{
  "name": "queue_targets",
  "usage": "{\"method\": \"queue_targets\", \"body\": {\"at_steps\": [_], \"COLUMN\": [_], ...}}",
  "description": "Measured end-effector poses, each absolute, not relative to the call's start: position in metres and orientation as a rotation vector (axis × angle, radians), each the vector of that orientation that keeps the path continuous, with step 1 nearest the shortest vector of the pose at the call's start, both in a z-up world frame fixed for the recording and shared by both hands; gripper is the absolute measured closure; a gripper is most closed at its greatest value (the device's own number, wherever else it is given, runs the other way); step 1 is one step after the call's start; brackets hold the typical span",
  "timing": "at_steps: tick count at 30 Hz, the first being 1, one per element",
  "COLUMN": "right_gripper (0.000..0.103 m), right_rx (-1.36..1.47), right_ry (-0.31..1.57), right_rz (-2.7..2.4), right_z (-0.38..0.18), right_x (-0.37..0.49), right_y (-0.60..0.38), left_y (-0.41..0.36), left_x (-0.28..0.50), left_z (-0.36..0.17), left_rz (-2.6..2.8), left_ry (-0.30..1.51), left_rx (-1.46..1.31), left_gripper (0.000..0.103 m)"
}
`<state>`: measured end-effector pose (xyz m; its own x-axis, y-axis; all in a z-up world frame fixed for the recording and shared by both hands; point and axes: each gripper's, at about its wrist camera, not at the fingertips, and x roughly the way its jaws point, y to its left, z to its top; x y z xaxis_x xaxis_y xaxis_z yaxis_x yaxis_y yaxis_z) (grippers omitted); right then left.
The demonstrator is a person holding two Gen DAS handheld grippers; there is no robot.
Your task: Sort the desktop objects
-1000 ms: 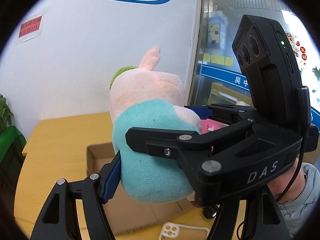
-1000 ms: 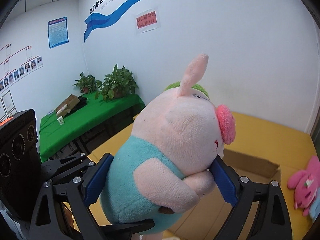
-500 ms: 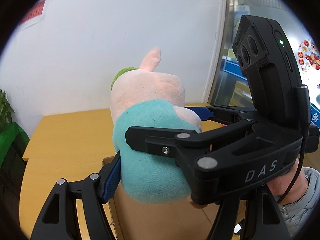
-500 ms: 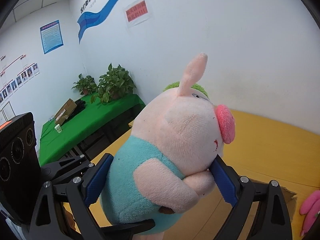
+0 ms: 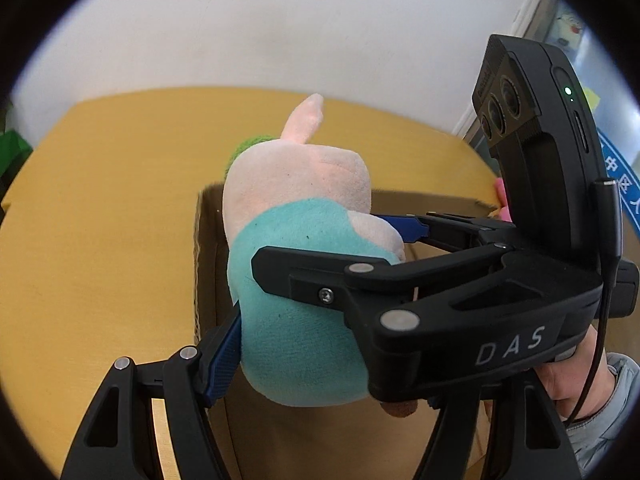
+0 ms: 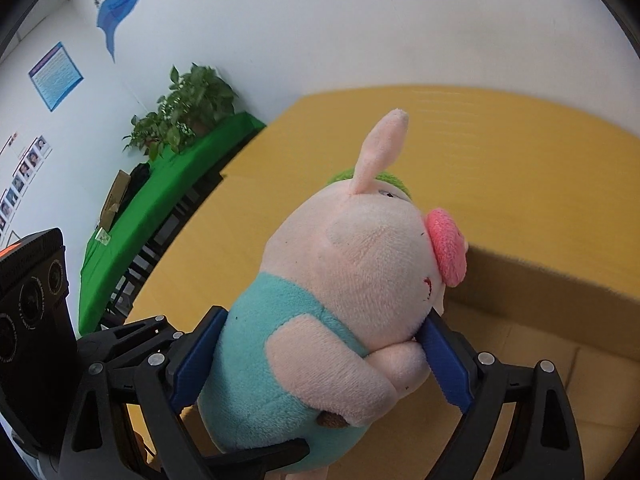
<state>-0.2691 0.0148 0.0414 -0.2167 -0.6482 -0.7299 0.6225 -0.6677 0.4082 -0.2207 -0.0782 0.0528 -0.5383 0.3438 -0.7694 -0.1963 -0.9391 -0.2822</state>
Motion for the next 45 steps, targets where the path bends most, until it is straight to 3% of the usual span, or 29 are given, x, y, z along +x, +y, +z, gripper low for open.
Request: {"method": "queue_targets", "body": {"at_steps": [7,17,21,26,31,32,34,36,45], "right_gripper": [0.015,0.017,0.008,0.006,0.003,0.003,0.002,0.0,0.0], "right_rx": [1.241,1.296,1.313,1.227,1.09,1.074,1.05,1.031,1.143], "right_ry": [0.005,-0.015,-0.053,-0.057,-0.078,-0.092,-0.11,-0.103,-0.046], "right_rz": [-1.949,-1.893,-1.908,-1.974,-2.069,-2.079,-2.101,-2.162,-2.375], "right_z": [0.011,0.006,-0.002,0.028,0.078,0.086,0.1,0.11,0.074], "right_x": [-0.275,-0.26,-0.263,-0.251,-0.217,-0.208,-0.188,-0.163,-0.071], "right_y": [0.008,0.006,0.007,0.024,0.072,0.084,0.107,0.135,0.274], "left_y": [-0.064,-0.06,-0.062,-0.062,-0.062,-0.063,-0.082,-0.079,-0.052], "left_x": [-0.225,-0.201,-0.193,-0.168,-0.134,-0.173,-0.181,-0.147,-0.065], "left_z": [0.024,0.026,0.029,0.051,0.081,0.083,0.091,0.084,0.052], "left_rz": [2.489,2.479,2.485,2.573,2.651,2.661,2.681,2.694,2.629], "left_ry": [-0.199,-0.233,-0.301,-0.277,-0.26,-0.25,-0.22,-0.195,-0.112], "left_rx": [-1.459,-1.502,-1.486,-1.428,-1.32,-1.305,-1.261,-1.221,-1.222], "left_gripper": [0.03,0.026,0.026,0.026,0.026,0.026,0.026,0.026,0.025]}}
